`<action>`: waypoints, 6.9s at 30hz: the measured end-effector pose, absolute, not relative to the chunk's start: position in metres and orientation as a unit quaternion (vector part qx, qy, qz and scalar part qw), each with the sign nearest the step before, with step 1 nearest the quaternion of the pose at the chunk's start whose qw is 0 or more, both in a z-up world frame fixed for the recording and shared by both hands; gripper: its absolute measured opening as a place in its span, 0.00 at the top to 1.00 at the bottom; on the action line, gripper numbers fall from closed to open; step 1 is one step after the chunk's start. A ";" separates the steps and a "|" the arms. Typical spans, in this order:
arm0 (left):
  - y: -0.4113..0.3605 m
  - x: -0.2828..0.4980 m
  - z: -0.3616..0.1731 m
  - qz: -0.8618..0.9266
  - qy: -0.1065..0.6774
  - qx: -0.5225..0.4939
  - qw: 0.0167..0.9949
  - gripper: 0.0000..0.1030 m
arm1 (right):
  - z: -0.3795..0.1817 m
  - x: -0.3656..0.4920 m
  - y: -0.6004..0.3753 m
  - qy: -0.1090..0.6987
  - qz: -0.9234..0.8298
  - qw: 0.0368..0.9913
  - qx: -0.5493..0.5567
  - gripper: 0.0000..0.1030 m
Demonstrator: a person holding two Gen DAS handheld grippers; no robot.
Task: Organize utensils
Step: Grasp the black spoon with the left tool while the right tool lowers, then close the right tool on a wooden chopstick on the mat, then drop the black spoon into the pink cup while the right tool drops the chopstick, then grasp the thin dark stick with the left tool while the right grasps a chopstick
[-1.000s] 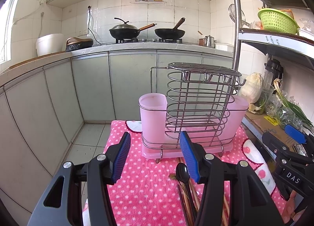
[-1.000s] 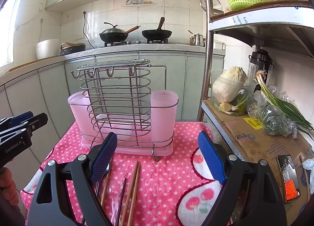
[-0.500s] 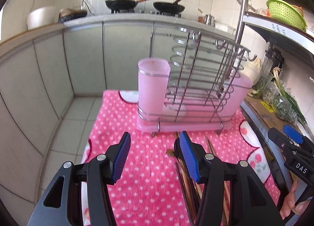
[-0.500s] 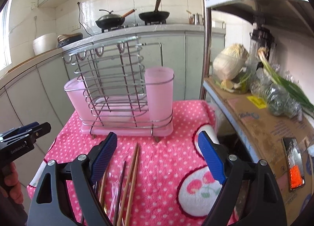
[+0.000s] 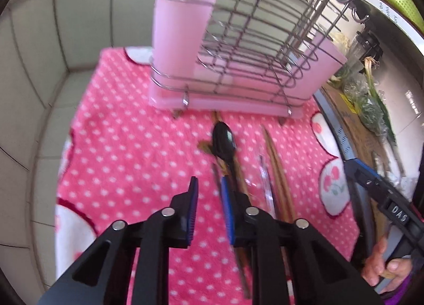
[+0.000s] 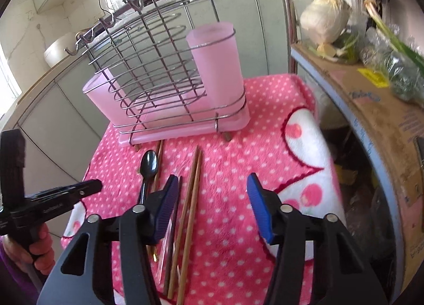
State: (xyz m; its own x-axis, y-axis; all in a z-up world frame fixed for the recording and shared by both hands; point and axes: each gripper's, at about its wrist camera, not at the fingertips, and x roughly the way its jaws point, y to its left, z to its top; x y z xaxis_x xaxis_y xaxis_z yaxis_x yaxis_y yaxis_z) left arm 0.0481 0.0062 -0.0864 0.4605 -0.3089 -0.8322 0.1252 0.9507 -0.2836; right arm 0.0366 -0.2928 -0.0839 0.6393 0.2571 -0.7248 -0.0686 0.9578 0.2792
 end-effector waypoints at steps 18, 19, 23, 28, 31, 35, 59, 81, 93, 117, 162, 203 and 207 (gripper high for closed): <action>-0.054 0.100 -0.139 -0.125 0.573 -0.065 0.807 0.91 | -0.109 0.051 -0.309 0.452 0.108 0.872 0.156 0.49; -0.056 0.101 -0.138 -0.126 0.571 -0.066 0.808 0.92 | -0.110 0.052 -0.308 0.454 0.110 0.870 0.156 0.49; -0.041 0.098 -0.130 -0.135 0.565 -0.091 0.809 0.93 | -0.114 0.059 -0.305 0.466 0.122 0.861 0.163 0.51; -0.021 0.089 -0.114 -0.152 0.549 -0.112 0.814 0.94 | -0.129 0.080 -0.290 0.504 0.145 0.833 0.179 0.70; -0.002 0.083 -0.108 -0.155 0.545 -0.131 0.814 0.94 | -0.139 0.092 -0.278 0.527 0.145 0.819 0.174 0.77; 0.023 0.081 -0.107 -0.144 0.543 -0.139 0.816 0.94 | -0.148 0.107 -0.258 0.549 0.127 0.815 0.133 0.77; 0.023 0.118 -0.154 -0.107 0.639 -0.084 0.757 0.92 | -0.142 0.126 -0.259 0.593 0.122 0.789 0.104 0.72; 0.027 0.086 -0.124 -0.125 0.568 -0.101 0.807 0.93 | -0.130 0.087 -0.283 0.495 0.145 0.834 0.199 0.94; 0.052 0.026 -0.018 -0.140 0.378 -0.122 0.907 0.93 | -0.017 0.038 -0.306 0.314 0.155 0.919 0.181 0.94; 0.053 0.136 0.117 -0.088 0.191 -0.104 0.972 0.93 | 0.115 0.171 -0.313 0.049 0.123 0.983 0.128 0.94; 0.071 0.147 0.013 -0.085 0.330 -0.170 0.925 0.82 | 0.016 0.163 -0.320 0.295 0.106 0.940 0.132 0.63; -0.026 0.098 -0.156 -0.121 0.618 -0.061 0.774 0.91 | -0.131 0.109 -0.241 0.560 0.156 0.804 0.122 0.79; -0.027 0.102 -0.155 -0.124 0.617 -0.065 0.774 0.96 | -0.138 0.122 -0.225 0.578 0.142 0.798 0.091 0.79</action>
